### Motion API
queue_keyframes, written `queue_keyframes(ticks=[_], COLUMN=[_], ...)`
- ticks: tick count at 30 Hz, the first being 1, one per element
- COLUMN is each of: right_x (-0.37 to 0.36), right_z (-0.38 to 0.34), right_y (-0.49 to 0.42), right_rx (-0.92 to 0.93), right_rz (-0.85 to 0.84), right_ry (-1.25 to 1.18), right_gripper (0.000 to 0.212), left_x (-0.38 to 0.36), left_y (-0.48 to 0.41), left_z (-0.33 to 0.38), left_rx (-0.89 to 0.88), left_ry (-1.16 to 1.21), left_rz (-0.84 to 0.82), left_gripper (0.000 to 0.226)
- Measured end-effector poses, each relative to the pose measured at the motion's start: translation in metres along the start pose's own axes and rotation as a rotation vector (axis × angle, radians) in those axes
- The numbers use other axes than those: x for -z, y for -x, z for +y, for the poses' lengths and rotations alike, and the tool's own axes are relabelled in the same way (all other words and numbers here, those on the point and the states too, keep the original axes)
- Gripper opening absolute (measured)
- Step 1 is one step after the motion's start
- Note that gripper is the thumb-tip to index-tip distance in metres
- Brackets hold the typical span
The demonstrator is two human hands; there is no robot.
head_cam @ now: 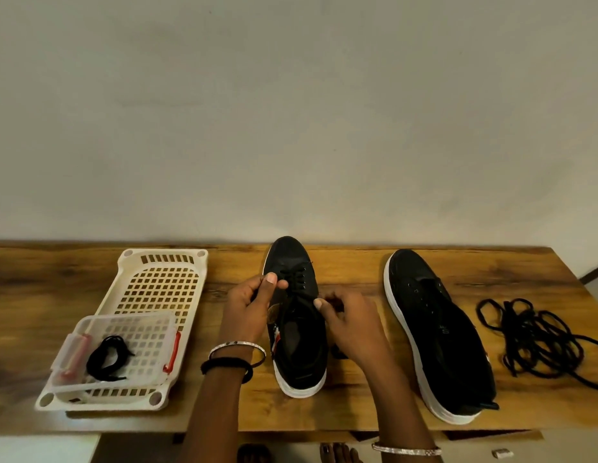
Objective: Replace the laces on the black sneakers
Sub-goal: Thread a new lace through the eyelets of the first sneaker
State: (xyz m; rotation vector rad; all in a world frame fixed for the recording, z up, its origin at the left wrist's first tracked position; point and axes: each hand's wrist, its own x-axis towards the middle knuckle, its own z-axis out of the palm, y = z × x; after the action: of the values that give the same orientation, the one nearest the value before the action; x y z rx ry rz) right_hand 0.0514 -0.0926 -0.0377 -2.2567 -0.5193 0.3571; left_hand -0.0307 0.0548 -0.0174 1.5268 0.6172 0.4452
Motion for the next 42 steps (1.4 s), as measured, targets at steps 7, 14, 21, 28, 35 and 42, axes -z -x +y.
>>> queue_keyframes(ticks=[7,14,21,28,35,42], right_x=[0.026,0.026,-0.008,-0.007,-0.007,-0.001], right_z=[0.008,-0.010,-0.028,-0.011,-0.018,-0.020], right_y=[0.007,0.005,-0.005,-0.015,-0.012,-0.008], right_rx=[-0.058,-0.090,-0.097,-0.201,-0.175,-0.052], right_rz=[-0.299,-0.255,-0.073,0.054,0.061,-0.077], right_ry=[-0.409,-1.009,-1.549,-1.482,-1.414,-1.423], right_gripper=[0.039,0.023,0.021,0.028,0.024,0.018], left_x=[0.012,0.007,-0.011,-0.018,-0.016,-0.008], left_y=[-0.014,-0.011,-0.019,-0.024,-0.021,-0.021], left_z=[-0.016,-0.022,-0.020,-0.024,-0.023,-0.018], left_rx=[0.063,0.060,0.053,0.103,0.073,-0.038], left_ry=[0.178,0.453,0.651,0.594,0.512,0.426], left_rz=[-0.049,-0.097,-0.052,-0.029,-0.118,-0.145], left_gripper=[0.031,0.032,0.029,0.034,0.031,0.026])
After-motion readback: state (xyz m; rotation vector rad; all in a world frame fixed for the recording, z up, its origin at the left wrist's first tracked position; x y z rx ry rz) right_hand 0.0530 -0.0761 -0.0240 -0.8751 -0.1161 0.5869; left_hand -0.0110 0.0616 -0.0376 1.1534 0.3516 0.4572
